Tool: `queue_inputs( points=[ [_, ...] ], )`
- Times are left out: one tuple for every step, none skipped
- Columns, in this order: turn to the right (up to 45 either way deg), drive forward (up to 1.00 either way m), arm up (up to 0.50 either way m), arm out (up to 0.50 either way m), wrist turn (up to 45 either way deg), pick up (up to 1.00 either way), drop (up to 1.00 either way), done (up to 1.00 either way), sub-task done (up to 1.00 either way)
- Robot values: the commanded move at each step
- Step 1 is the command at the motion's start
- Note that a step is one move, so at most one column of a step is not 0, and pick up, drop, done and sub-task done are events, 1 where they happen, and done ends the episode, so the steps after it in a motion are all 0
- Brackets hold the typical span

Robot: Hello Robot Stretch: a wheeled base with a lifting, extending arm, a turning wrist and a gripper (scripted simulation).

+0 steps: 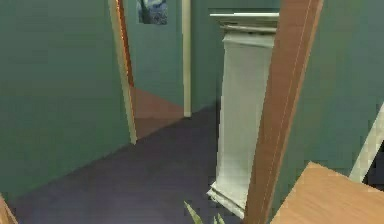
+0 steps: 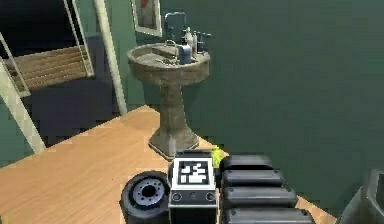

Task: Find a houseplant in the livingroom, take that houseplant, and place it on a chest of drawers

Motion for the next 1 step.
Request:
queue_inputs(
  points=[
    [-15.0, 0.0, 0.0, 0.0, 0.0, 0.0, 0.0, 0.0, 0.0]
  ],
)
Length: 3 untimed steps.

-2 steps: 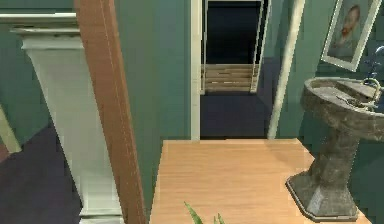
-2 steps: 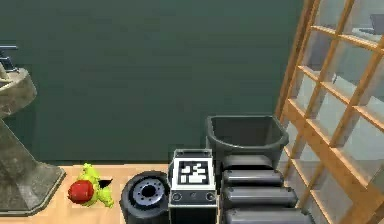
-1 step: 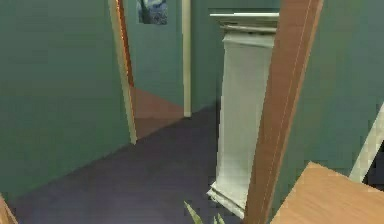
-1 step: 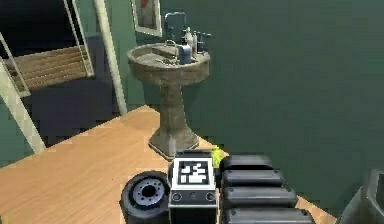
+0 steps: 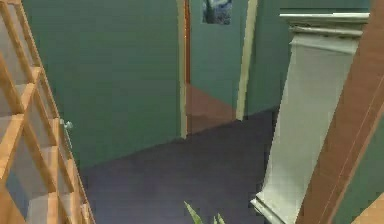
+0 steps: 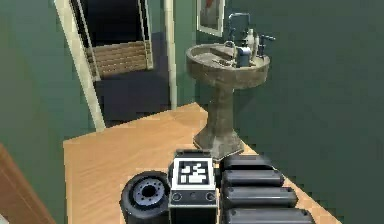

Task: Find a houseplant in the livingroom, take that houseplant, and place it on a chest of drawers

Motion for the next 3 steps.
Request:
queue_inputs(
  points=[
    [0.0, 1.0, 0.0, 0.0, 0.0, 0.0, 0.0, 0.0, 0.0],
    [0.0, 0.2, 0.0, 0.0, 0.0, 0.0, 0.0, 0.0, 0.0],
    [45.0, 0.0, 0.0, 0.0, 0.0, 0.0, 0.0, 0.0, 0.0]
  ],
)
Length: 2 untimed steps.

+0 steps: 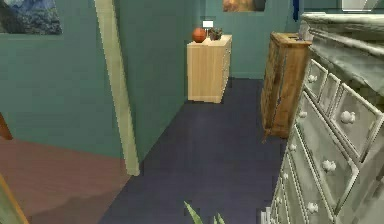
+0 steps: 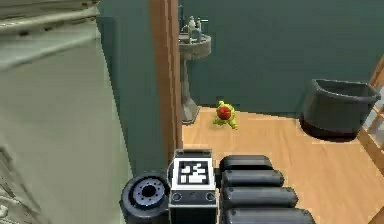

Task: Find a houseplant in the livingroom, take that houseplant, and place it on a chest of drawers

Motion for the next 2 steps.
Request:
queue_inputs(
  points=[
    [15.0, 0.0, 0.0, 0.0, 0.0, 0.0, 0.0, 0.0, 0.0],
    [0.0, 0.25, 0.0, 0.0, 0.0, 0.0, 0.0, 0.0, 0.0]
  ],
)
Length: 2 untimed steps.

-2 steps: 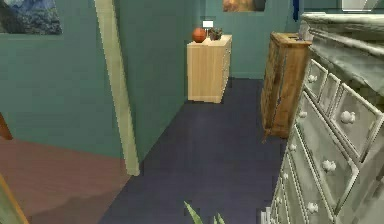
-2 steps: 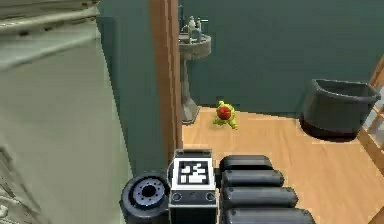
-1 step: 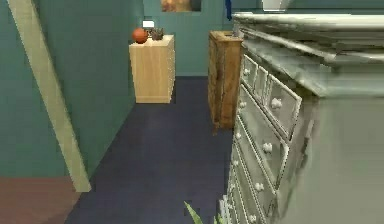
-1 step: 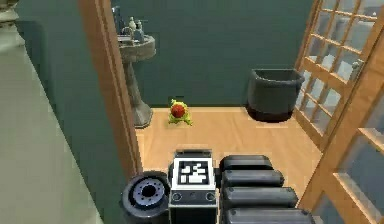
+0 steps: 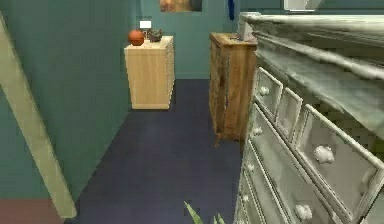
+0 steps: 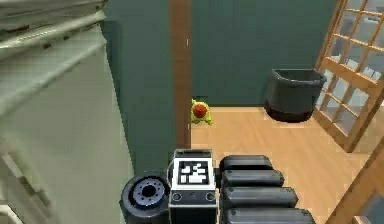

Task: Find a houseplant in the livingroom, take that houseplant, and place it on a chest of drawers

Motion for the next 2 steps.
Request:
queue_inputs(
  points=[
    [0.0, 1.0, 0.0, 0.0, 0.0, 0.0, 0.0, 0.0, 0.0],
    [-3.0, 0.0, 0.0, 0.0, 0.0, 0.0, 0.0, 0.0, 0.0]
  ],
)
